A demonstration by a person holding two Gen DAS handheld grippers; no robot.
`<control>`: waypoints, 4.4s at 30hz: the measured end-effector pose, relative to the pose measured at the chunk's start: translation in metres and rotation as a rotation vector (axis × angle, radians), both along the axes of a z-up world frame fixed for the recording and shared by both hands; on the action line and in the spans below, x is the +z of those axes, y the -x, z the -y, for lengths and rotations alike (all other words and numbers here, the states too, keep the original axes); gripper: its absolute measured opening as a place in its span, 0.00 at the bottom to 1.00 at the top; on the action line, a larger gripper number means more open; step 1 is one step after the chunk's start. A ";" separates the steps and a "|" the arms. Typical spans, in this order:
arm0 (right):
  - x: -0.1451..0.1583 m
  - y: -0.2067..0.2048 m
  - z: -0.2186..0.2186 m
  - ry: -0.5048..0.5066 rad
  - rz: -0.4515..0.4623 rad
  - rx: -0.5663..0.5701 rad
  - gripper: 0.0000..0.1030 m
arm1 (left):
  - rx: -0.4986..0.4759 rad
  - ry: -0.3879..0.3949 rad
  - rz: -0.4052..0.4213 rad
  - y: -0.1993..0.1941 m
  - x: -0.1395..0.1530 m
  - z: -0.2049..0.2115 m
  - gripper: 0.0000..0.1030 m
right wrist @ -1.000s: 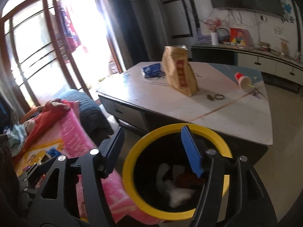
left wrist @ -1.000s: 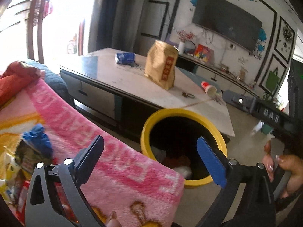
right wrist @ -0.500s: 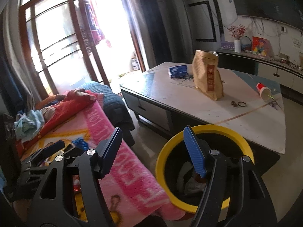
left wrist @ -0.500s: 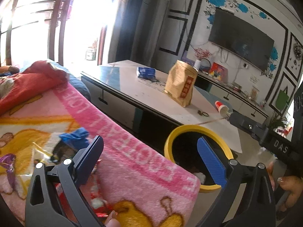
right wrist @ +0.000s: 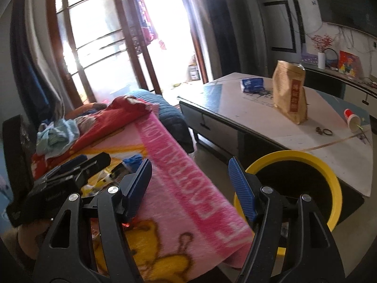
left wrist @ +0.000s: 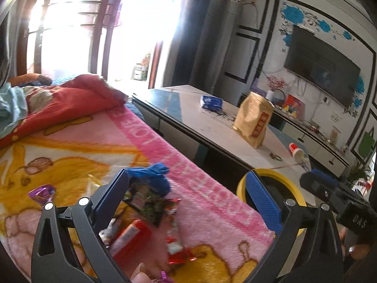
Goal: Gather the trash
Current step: 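Move both open grippers back to the snack wrappers on the blanket, then grasp the red cylindrical container with the left gripper while the right grasps a red wrapper, then carry the red container and red wrapper over the yellow-rimmed bin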
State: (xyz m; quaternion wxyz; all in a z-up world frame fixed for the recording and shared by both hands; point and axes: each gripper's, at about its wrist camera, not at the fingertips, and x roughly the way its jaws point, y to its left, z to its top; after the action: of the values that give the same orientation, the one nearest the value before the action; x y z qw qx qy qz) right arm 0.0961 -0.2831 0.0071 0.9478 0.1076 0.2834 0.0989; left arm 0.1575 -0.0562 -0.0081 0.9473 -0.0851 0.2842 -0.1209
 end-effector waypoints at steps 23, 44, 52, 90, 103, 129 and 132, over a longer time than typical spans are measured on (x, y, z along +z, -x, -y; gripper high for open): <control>-0.024 -0.002 -0.076 0.044 -0.077 0.195 0.58 | 0.215 0.026 -0.035 0.018 -0.007 -0.100 0.94; -0.075 -0.040 -0.112 0.047 -0.232 0.275 0.40 | 0.117 0.139 -0.216 0.048 -0.065 -0.129 0.76; -0.091 -0.053 -0.121 0.007 -0.295 0.307 0.31 | 0.016 0.223 -0.301 0.043 -0.090 -0.119 0.59; -0.071 -0.047 -0.082 -0.060 -0.255 0.262 0.09 | -0.110 0.200 -0.244 0.031 -0.069 -0.071 0.30; -0.056 -0.042 -0.072 -0.079 -0.222 0.255 0.09 | -0.112 0.190 -0.172 0.039 -0.040 -0.068 0.29; -0.025 -0.032 -0.001 -0.111 -0.129 0.101 0.09 | -0.248 0.122 -0.034 0.012 0.015 -0.002 0.29; -0.023 -0.032 0.012 -0.114 -0.123 0.070 0.09 | -0.271 0.113 -0.026 0.011 0.018 0.008 0.29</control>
State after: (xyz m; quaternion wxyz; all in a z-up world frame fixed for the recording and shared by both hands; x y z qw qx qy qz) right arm 0.1276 -0.2947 -0.0162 0.9168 0.1571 0.3388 0.1413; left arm 0.1467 -0.0641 0.0099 0.9122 -0.1009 0.2982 -0.2623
